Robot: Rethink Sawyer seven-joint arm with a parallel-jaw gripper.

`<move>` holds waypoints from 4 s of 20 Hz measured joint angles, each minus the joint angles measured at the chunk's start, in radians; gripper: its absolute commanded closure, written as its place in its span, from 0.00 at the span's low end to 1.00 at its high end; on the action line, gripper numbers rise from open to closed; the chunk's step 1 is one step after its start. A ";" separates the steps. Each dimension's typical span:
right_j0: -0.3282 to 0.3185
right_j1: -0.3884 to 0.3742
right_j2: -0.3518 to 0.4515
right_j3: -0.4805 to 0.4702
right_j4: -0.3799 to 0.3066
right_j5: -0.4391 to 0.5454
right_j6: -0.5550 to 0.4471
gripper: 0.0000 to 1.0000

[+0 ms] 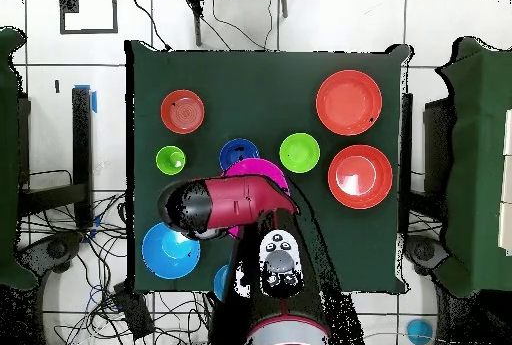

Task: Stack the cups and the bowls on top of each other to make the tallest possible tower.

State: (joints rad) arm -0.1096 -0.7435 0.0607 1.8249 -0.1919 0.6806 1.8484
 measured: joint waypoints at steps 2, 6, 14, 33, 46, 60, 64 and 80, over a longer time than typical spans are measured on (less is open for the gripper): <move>0.006 0.000 -0.001 -0.008 0.000 0.000 0.000 1.00; 0.008 0.000 -0.004 -0.009 0.000 0.000 0.000 1.00; 0.008 0.012 -0.015 -0.010 0.000 -0.009 0.000 1.00; 0.008 0.130 -0.051 -0.027 0.000 -0.147 0.000 1.00; 0.014 0.201 -0.080 -0.112 0.000 -0.156 0.000 1.00; 0.030 0.203 -0.082 -0.117 0.000 -0.156 0.000 1.00; 0.030 0.169 -0.079 -0.115 0.002 -0.136 0.000 1.00; 0.031 -0.012 -0.063 -0.112 0.055 0.089 0.000 1.00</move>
State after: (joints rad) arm -0.0787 -0.7550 -0.0019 1.7126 -0.1370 0.7693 1.8484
